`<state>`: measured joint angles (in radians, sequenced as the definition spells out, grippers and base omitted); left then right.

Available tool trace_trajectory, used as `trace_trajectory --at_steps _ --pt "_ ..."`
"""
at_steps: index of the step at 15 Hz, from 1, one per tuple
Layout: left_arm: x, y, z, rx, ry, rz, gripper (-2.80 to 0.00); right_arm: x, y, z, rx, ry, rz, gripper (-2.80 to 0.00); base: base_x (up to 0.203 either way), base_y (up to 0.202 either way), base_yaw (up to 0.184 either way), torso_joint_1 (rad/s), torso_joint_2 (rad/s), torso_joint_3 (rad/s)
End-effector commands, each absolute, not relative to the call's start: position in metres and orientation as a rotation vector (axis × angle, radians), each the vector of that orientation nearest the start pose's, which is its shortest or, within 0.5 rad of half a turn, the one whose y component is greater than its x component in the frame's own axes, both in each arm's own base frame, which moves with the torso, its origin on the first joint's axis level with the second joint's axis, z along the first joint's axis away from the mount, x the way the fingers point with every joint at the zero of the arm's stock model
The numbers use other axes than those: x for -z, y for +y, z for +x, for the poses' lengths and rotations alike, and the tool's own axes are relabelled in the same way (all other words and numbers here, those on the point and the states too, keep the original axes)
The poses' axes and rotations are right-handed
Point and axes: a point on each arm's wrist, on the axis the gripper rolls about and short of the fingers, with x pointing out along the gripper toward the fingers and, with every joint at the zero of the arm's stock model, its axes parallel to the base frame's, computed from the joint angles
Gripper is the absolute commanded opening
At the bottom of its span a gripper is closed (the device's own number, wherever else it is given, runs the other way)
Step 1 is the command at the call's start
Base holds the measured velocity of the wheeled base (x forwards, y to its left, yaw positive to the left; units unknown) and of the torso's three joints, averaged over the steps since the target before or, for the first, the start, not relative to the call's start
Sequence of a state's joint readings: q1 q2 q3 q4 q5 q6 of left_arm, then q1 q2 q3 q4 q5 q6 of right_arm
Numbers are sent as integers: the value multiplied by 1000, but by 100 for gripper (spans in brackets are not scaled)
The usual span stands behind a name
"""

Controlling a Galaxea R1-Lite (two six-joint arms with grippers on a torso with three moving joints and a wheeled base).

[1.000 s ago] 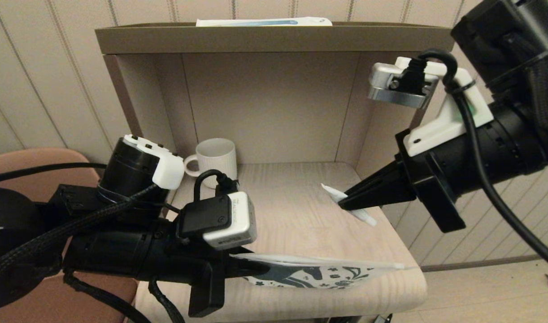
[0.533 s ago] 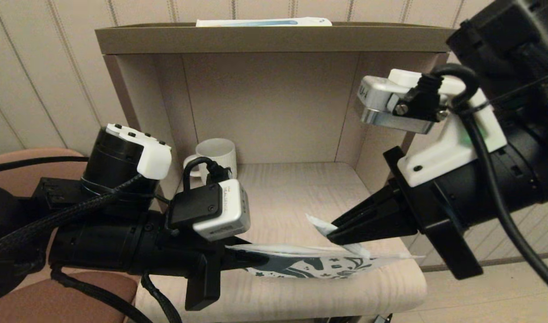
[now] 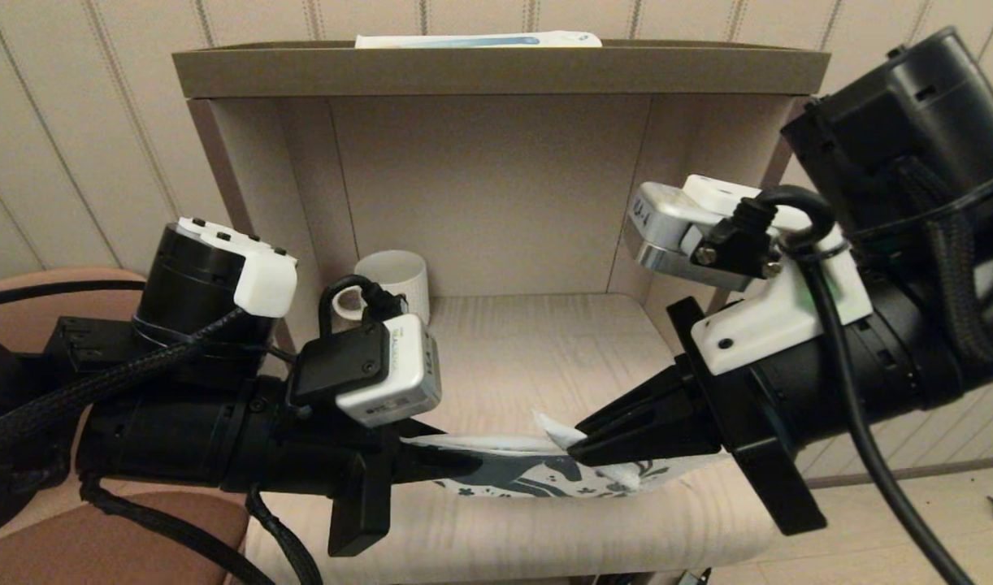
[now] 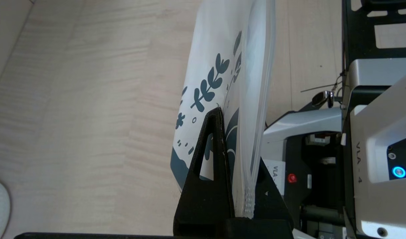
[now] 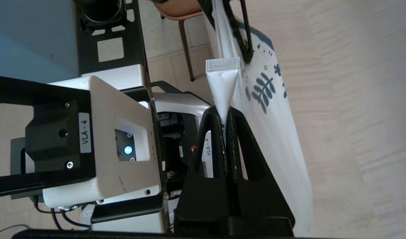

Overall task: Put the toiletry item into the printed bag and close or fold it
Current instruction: Place the toothpaste in the storage bag

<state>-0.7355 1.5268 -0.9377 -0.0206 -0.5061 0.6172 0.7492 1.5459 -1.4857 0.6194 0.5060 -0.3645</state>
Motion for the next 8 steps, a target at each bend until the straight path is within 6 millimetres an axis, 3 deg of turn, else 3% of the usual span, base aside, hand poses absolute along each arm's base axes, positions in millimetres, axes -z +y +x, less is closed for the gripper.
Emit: trace_trajectory --at_steps 1,8 --pt "-212 -181 183 1368 205 586 -280 -298 182 180 -1327 510 -394 -280 0 0 0 0 0 0" --pt "-209 -181 183 1382 213 582 -280 -295 187 192 -1319 479 -411 -280 0 0 0 0 0 0"
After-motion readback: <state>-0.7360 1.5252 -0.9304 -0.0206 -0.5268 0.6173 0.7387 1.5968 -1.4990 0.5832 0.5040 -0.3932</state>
